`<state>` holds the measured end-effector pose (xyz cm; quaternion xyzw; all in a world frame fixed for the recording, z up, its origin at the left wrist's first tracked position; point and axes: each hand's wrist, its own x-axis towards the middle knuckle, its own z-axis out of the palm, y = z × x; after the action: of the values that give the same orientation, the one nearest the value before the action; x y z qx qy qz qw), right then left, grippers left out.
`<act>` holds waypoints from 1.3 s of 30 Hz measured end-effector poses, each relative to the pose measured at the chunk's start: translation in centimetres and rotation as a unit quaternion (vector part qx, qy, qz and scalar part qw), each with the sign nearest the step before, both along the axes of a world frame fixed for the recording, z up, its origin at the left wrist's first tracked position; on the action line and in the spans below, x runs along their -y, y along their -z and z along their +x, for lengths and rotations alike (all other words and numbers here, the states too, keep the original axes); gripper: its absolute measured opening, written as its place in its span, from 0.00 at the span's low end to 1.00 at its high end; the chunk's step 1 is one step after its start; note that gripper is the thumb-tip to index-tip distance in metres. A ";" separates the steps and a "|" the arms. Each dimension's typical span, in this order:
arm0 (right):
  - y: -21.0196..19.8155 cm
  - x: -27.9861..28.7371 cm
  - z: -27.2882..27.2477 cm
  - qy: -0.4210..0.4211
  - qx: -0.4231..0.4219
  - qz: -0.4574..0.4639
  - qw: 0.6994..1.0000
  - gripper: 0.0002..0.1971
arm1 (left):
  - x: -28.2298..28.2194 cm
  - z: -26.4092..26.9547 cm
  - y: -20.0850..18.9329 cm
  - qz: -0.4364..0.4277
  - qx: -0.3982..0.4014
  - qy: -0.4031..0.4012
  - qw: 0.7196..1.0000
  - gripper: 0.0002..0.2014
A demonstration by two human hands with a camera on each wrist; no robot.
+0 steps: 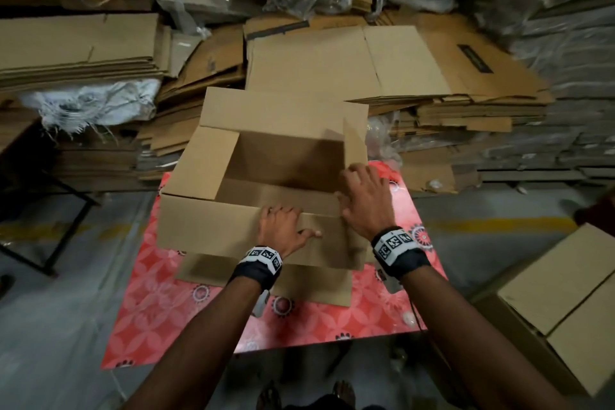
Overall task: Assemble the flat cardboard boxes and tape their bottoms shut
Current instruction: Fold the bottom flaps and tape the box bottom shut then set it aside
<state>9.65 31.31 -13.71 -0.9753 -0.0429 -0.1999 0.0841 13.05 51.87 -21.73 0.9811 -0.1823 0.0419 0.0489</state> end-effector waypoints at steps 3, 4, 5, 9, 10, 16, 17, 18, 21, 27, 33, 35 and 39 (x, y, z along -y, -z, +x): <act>-0.8 3.7 -1.1 0.124 0.059 0.016 0.990 0.19 | 0.3 0.3 0.3 -0.006 0.002 0.004 1.000 0.44; -0.7 4.9 -1.5 0.169 0.058 0.022 0.984 0.18 | 0.5 0.3 0.4 -0.008 0.003 0.005 1.000 0.43; -0.5 5.9 -2.0 0.205 0.048 0.024 0.977 0.16 | 0.6 0.4 0.4 -0.010 0.003 0.006 1.000 0.41; 2.4 7.2 -3.5 0.267 -0.053 0.012 0.962 0.15 | 1.4 0.3 0.4 -0.008 0.005 0.006 1.000 0.39; 3.3 7.1 -3.6 0.268 -0.086 0.032 0.959 0.18 | 1.7 0.2 0.5 -0.010 0.007 0.005 1.000 0.39; 7.3 5.7 -3.2 0.237 -0.186 0.232 0.925 0.33 | 2.9 0.0 0.5 0.008 0.002 -0.001 1.000 0.37; 7.5 5.5 -3.1 0.241 -0.188 0.244 0.920 0.32 | 3.0 0.0 0.4 0.011 0.000 -0.003 1.000 0.37; 7.6 5.5 -3.0 0.246 -0.189 0.254 0.916 0.31 | 3.1 0.0 0.3 0.013 -0.003 -0.004 1.000 0.37; 7.9 6.5 -2.2 0.247 -0.188 0.255 0.916 0.31 | 3.1 0.3 -0.2 0.011 -0.034 0.019 0.999 0.35; 6.4 8.7 -0.1 0.276 -0.148 0.145 0.938 0.28 | 0.4 0.8 -2.1 0.019 -0.057 0.079 0.995 0.28; 6.5 0.8 -0.2 0.061 -0.136 0.070 0.986 0.19 | -3.3 -0.3 -1.1 -0.058 -0.069 0.036 0.995 0.24; 6.8 -3.1 -0.3 -0.004 -0.140 0.072 0.988 0.19 | -4.7 0.1 -1.5 -0.156 -0.094 0.034 0.983 0.18; 6.9 -9.6 0.4 -0.096 -0.164 0.082 0.978 0.25 | -8.8 1.4 -3.0 -0.082 -0.069 -0.013 0.994 0.20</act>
<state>10.02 40.94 -20.61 -0.9759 -0.1053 -0.0309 0.1887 14.50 60.65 -18.78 0.9767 -0.1617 -0.0106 0.1406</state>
